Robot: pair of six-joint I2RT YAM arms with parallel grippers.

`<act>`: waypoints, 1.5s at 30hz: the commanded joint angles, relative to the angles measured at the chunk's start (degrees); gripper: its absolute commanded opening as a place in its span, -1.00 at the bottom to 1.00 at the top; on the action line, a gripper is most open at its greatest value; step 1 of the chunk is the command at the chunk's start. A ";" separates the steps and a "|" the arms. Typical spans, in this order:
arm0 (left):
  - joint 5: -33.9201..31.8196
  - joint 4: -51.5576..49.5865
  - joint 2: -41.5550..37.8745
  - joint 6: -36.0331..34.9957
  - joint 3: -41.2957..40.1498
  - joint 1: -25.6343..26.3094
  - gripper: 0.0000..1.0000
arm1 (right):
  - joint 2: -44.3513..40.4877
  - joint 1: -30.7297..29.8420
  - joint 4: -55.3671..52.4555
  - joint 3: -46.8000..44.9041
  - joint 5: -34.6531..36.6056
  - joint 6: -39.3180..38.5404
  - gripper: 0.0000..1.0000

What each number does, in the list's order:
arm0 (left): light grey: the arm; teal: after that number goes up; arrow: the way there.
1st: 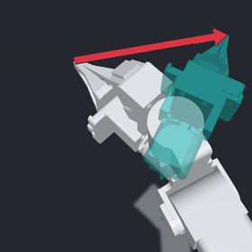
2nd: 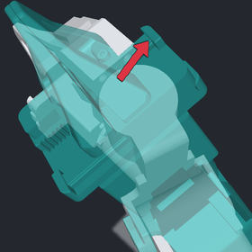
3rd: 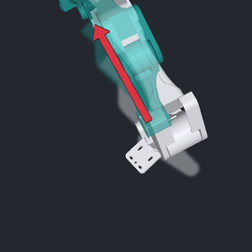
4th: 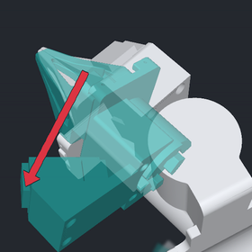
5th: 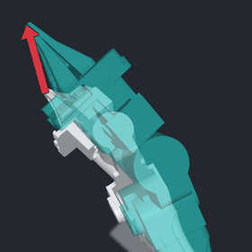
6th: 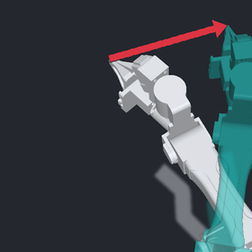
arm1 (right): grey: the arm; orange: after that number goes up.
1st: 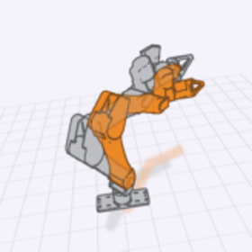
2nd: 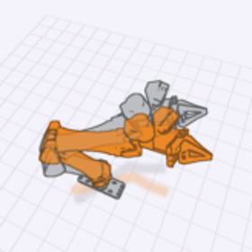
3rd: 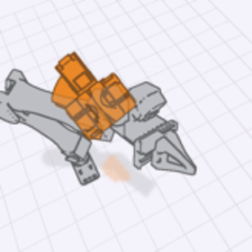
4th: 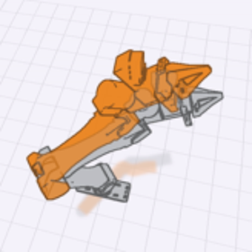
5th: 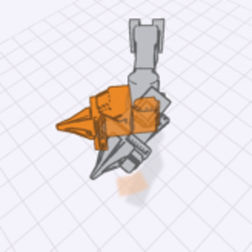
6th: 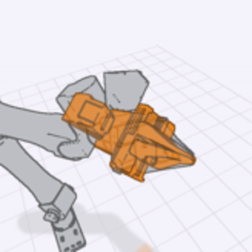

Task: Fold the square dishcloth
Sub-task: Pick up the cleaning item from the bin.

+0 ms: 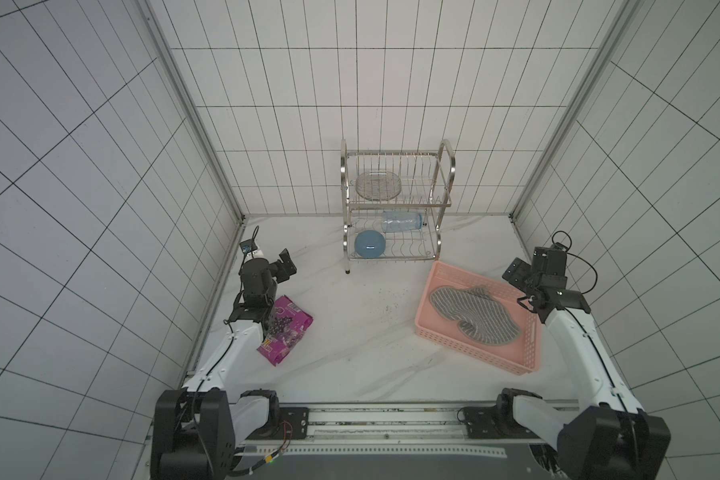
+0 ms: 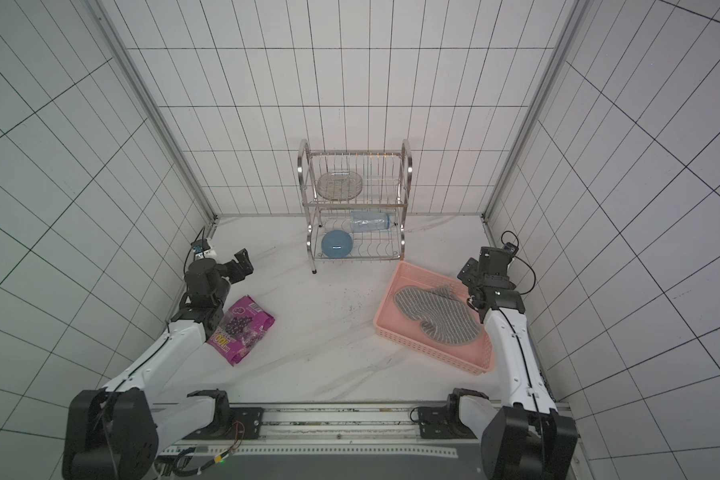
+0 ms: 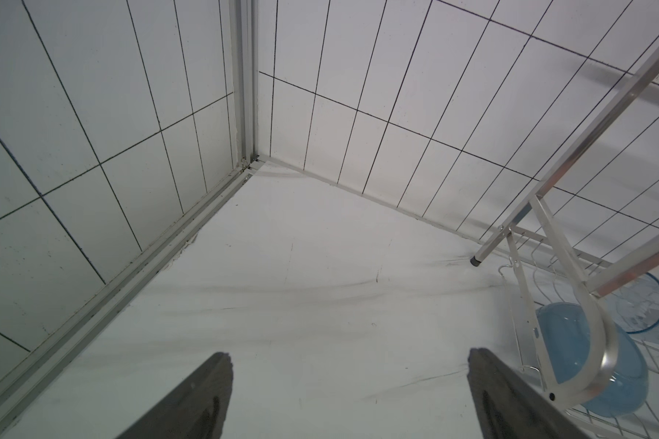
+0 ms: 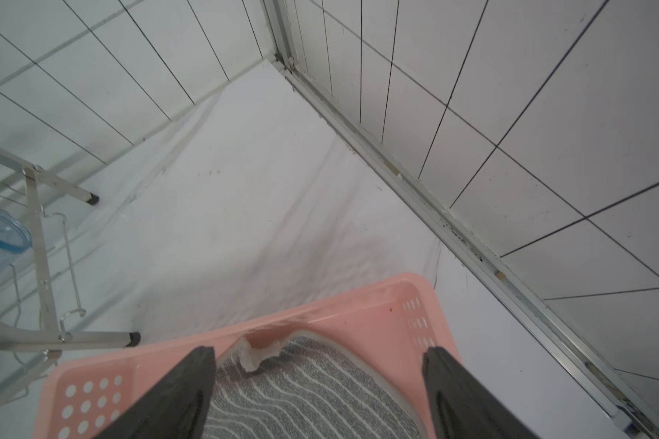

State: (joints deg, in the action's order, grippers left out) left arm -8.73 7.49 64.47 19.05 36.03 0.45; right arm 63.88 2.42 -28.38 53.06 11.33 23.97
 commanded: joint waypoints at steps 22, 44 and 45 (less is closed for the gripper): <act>3.94 -9.27 -1.54 6.05 2.44 0.17 0.97 | 21.93 -5.90 -2.21 3.39 -7.97 1.59 0.00; 0.81 -12.22 -3.67 4.83 4.05 0.17 0.97 | 38.24 -4.59 -6.62 23.39 -4.94 -7.74 -1.00; 0.82 -12.27 -3.68 4.98 4.14 0.21 0.97 | 37.94 -4.65 -7.40 24.28 -5.71 -8.24 -1.00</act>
State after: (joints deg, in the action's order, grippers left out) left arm -7.05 -4.12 61.76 24.43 38.28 0.69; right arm 101.49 -2.59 -32.38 74.28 6.44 18.81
